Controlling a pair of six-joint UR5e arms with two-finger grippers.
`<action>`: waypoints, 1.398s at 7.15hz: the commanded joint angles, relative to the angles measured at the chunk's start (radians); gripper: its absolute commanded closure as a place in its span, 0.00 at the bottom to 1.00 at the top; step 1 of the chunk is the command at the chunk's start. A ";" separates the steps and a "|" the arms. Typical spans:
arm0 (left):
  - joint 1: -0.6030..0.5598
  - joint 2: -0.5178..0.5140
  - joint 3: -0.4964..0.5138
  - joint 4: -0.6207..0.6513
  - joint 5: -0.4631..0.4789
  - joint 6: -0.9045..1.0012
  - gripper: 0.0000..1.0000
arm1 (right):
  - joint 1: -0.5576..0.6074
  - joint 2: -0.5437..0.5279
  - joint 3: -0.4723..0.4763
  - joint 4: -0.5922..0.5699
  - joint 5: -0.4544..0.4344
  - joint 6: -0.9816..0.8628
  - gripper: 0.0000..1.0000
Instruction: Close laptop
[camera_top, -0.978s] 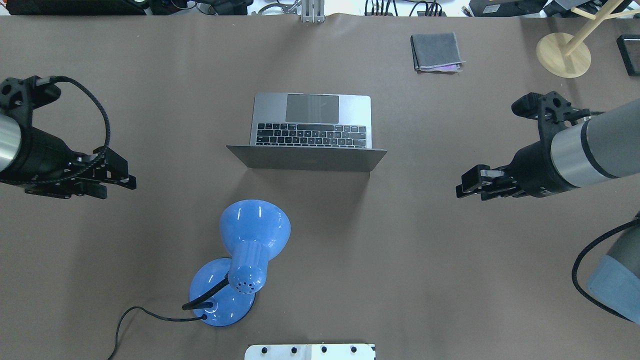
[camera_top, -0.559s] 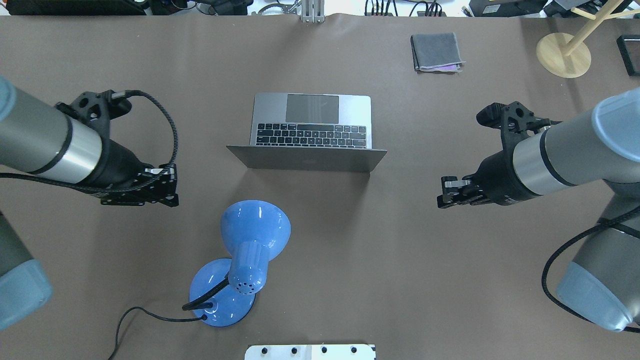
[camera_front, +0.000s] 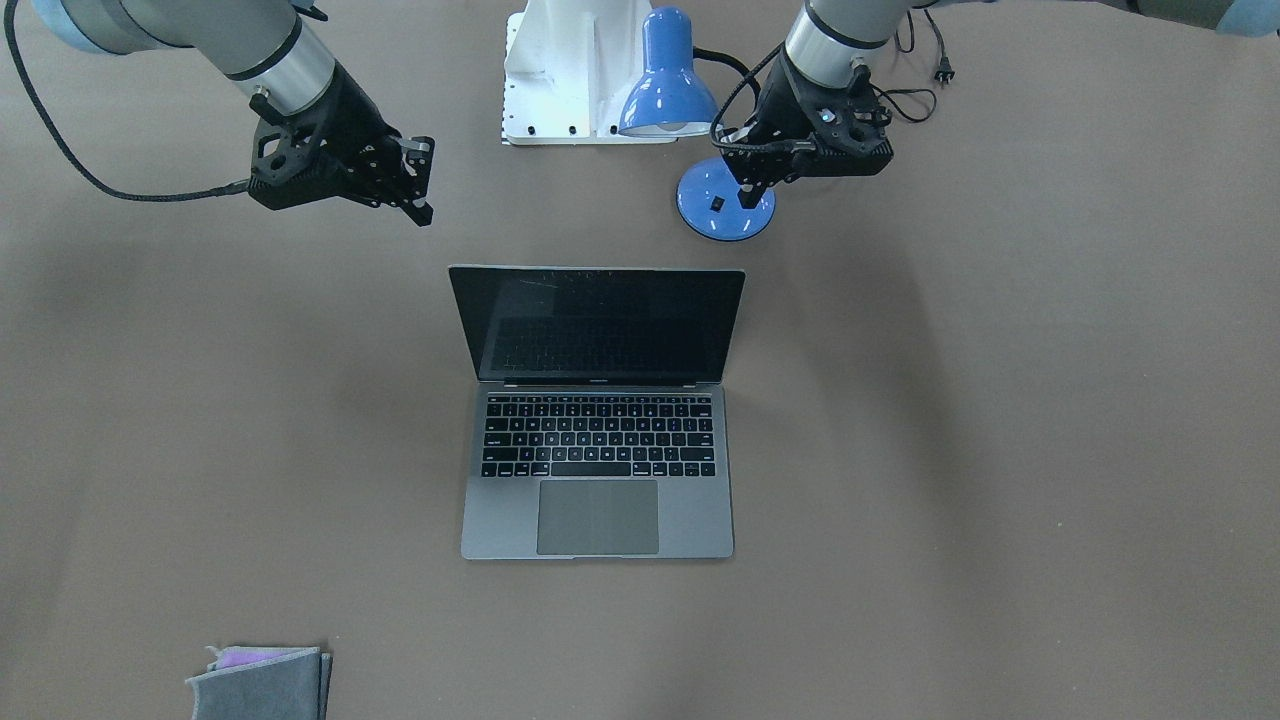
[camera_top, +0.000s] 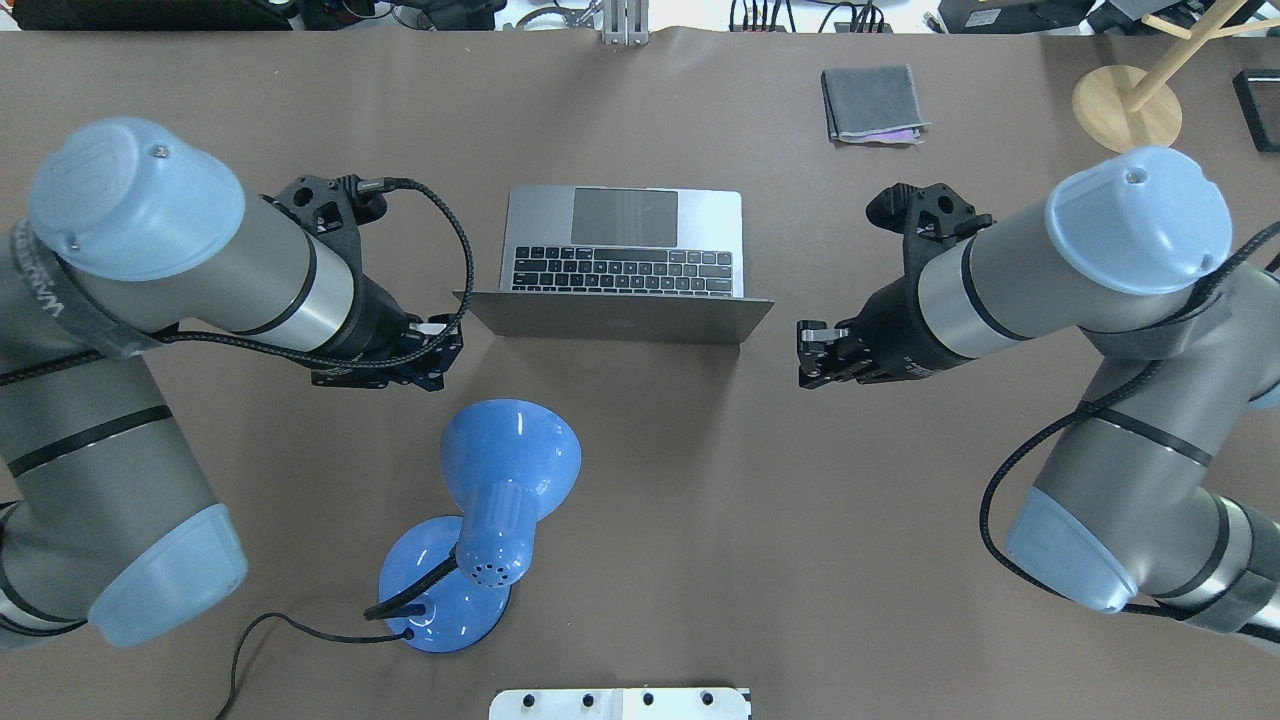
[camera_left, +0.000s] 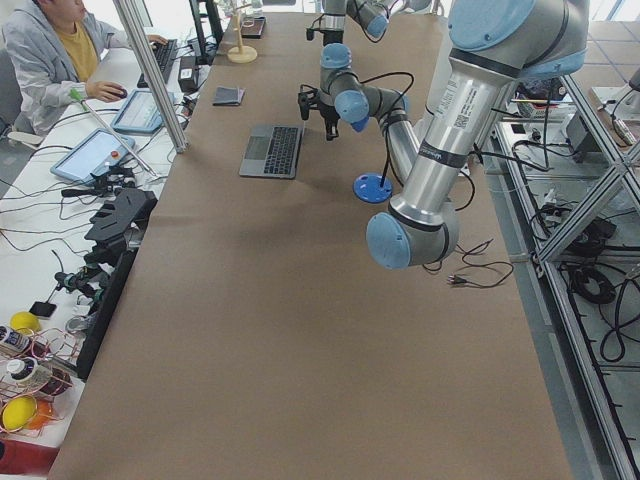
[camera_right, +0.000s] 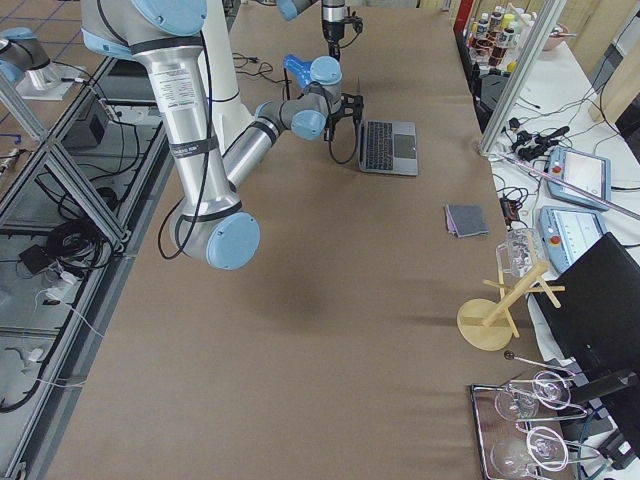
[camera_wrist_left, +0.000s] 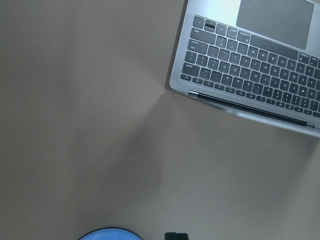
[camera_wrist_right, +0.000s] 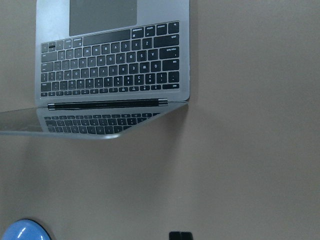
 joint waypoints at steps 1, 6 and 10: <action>0.003 -0.053 0.062 -0.001 0.033 0.004 1.00 | -0.009 0.033 -0.023 0.000 -0.004 0.034 1.00; 0.003 -0.058 0.120 -0.069 0.091 0.038 1.00 | -0.009 0.125 -0.105 0.006 -0.079 0.051 1.00; 0.003 -0.071 0.170 -0.141 0.123 0.040 1.00 | -0.009 0.157 -0.147 0.012 -0.157 0.075 1.00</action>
